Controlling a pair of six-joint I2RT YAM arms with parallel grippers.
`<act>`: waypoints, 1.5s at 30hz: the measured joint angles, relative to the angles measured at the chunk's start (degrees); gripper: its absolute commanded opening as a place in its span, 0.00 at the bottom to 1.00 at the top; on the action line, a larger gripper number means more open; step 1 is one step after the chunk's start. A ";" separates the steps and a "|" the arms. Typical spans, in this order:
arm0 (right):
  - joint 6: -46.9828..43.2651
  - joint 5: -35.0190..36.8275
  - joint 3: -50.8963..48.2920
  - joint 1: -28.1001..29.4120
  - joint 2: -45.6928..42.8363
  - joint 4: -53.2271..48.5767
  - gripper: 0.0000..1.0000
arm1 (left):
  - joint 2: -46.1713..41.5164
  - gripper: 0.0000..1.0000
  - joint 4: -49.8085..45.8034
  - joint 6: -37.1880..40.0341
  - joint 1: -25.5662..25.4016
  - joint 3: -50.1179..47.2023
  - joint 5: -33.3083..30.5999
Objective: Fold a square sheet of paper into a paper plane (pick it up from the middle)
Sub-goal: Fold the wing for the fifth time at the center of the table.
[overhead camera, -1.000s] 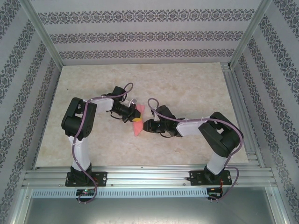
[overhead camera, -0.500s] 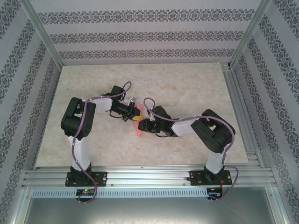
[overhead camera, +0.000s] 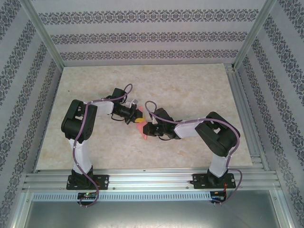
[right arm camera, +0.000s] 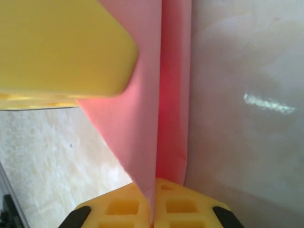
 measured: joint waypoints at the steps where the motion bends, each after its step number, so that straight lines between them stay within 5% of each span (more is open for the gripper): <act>1: -0.98 -0.04 0.63 -0.17 -0.24 -1.77 0.05 | -0.02 0.03 0.37 -0.24 0.00 -0.22 0.13; 16: -12.46 0.15 7.63 -1.55 -2.49 -20.87 0.25 | -0.02 0.01 6.75 -4.00 -0.09 -1.70 -0.68; 29: -12.55 3.37 7.23 -0.76 -3.30 -21.35 0.03 | -0.02 0.01 7.72 -4.61 -0.09 -1.75 -0.66; 45: -21.42 20.85 15.06 5.20 -0.46 -35.91 0.10 | -0.04 0.00 7.13 -2.25 0.04 -3.26 -0.70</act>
